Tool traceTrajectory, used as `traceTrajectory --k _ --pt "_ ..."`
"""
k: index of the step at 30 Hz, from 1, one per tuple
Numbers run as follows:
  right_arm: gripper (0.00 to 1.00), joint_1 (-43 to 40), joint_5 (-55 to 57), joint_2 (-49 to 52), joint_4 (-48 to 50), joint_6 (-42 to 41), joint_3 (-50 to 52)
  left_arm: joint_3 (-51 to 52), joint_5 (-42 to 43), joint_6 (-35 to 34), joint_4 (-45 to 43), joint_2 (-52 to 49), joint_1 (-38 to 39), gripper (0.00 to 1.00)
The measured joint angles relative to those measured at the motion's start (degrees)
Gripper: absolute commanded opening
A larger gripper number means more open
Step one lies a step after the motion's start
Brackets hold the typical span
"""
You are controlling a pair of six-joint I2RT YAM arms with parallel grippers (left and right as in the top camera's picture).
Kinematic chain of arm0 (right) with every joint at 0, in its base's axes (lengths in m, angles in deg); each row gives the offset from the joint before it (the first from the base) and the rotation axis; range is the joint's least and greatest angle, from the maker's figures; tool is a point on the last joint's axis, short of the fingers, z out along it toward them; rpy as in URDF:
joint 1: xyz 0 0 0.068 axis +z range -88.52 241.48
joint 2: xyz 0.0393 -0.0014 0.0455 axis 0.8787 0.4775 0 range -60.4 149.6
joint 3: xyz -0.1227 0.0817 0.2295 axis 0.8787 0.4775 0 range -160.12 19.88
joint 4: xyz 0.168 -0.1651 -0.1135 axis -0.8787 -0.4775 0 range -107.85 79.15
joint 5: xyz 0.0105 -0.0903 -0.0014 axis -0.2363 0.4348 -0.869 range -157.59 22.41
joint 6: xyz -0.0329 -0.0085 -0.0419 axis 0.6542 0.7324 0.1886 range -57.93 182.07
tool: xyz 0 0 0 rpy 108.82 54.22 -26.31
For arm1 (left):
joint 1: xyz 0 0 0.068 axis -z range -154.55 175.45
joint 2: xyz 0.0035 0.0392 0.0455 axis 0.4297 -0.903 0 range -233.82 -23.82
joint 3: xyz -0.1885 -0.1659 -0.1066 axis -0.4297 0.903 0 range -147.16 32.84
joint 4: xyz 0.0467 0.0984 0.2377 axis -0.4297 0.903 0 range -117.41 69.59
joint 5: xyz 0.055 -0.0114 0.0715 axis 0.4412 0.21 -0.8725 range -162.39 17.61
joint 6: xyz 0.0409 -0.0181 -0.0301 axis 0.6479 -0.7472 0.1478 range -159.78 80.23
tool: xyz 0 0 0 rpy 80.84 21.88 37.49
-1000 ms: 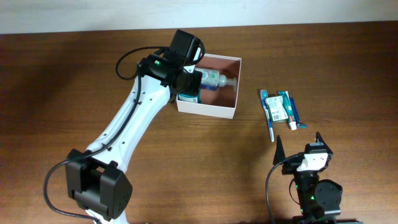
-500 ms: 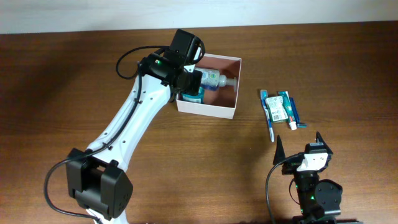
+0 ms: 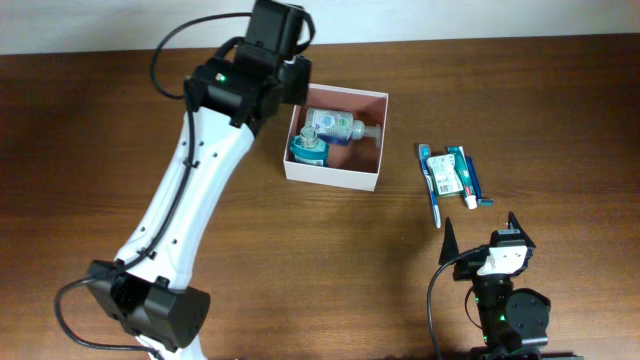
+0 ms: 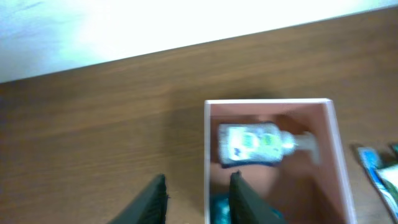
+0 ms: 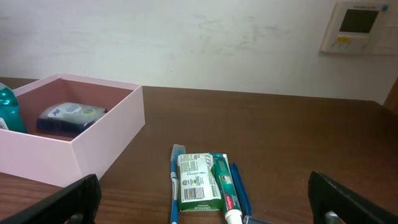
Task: Pack container
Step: 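Release the Listerine bottle and retract the left arm upward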
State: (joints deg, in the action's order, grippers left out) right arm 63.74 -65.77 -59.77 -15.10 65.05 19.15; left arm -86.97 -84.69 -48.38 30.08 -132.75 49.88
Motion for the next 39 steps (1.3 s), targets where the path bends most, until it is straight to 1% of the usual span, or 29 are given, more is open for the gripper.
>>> traceTrajectory --k 2,3,7,12,14,17,22,27,31,39 --pt "0.99 0.0 0.0 0.0 0.0 0.0 0.0 0.0 -0.2 -0.2 0.0 -0.3 -1.8 0.03" --pt "0.99 0.0 0.0 0.0 0.0 0.0 0.0 0.0 0.1 -0.6 -0.1 -0.4 -3.3 0.01" --pt "0.99 0.0 0.0 0.0 0.0 0.0 0.0 0.0 3.5 -1.2 0.1 -3.3 -8.4 0.01" --pt "0.99 0.0 0.0 0.0 0.0 0.0 0.0 0.0 10.2 -1.9 0.6 -11.2 -12.1 0.01" --pt "0.99 0.0 0.0 0.0 0.0 0.0 0.0 0.0 12.0 -2.0 1.8 -13.6 -12.4 0.01" --pt "0.99 0.0 0.0 0.0 0.0 0.0 0.0 0.0 14.0 -2.0 5.8 -17.1 -12.3 0.01" --pt "0.99 0.0 0.0 0.0 0.0 0.0 0.0 0.0 16.1 -2.0 11.0 -17.9 -12.1 0.01" --pt "0.99 0.0 0.0 0.0 0.0 0.0 0.0 0.0 20.3 -2.0 14.7 -17.9 -12.0 0.01" --pt "0.99 0.0 0.0 0.0 0.0 0.0 0.0 0.4 21.5 -2.0 14.9 -17.9 -11.2 0.01" --pt "0.99 0.0 0.0 0.0 0.0 0.0 0.0 4.8 22.3 -2.0 13.3 -18.0 -8.9 0.01"
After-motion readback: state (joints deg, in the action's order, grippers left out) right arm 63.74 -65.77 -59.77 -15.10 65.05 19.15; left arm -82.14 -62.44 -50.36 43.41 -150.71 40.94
